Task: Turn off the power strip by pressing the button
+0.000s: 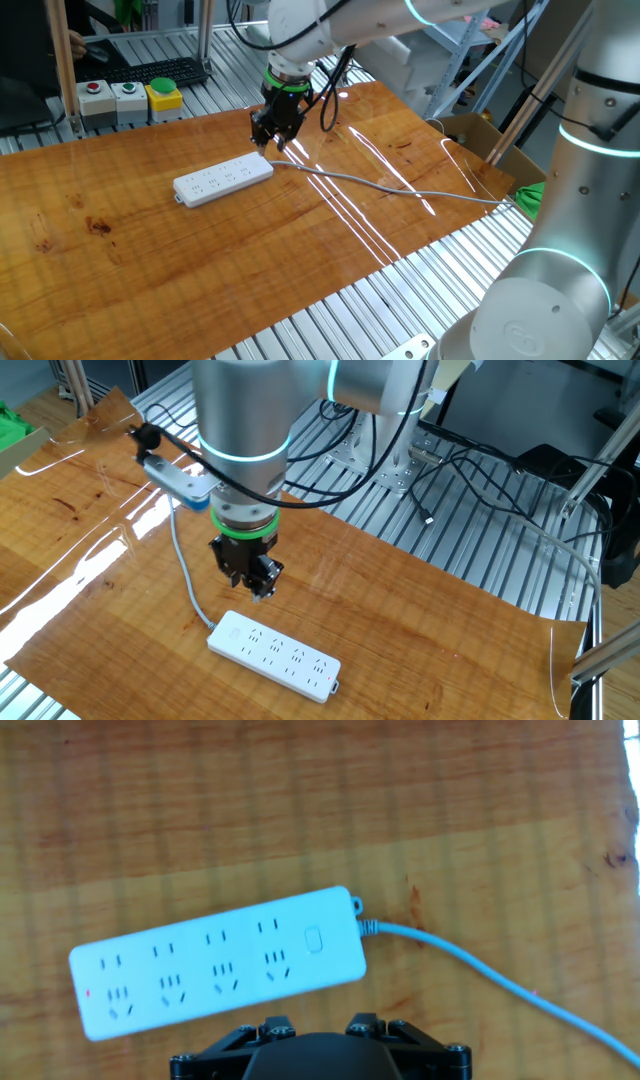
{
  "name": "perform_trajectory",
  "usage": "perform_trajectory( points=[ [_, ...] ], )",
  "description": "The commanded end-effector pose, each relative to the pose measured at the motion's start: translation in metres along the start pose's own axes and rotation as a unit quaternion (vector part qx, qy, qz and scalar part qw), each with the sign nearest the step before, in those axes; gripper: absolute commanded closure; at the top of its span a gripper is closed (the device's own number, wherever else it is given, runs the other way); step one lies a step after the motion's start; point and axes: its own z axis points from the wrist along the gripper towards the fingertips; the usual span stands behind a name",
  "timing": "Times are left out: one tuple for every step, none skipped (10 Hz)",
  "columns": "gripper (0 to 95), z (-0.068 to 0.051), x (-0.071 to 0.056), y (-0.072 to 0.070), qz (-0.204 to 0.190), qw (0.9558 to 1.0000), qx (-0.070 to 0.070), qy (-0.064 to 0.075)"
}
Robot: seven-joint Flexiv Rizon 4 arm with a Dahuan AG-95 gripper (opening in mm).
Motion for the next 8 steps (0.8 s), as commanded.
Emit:
perform_trajectory(
  points=[
    [57.0,0.006,-0.008,-0.001,0.000,1.0000,-0.002,0.002],
    [57.0,0.010,-0.010,-0.002,-0.001,1.0000,-0.003,0.001],
    [57.0,0.017,-0.016,-0.004,-0.004,1.0000,-0.007,0.000],
    [57.0,0.021,-0.019,-0.005,-0.005,0.9999,-0.009,-0.001],
    [57.0,0.024,-0.022,-0.006,-0.006,0.9999,-0.010,-0.004],
    [57.0,0.028,-0.025,-0.007,-0.006,0.9999,-0.011,-0.005],
    [57.0,0.030,-0.028,-0.008,-0.006,0.9999,-0.012,-0.005],
    [57.0,0.029,-0.030,-0.010,-0.006,0.9999,-0.012,-0.004]
  ],
)
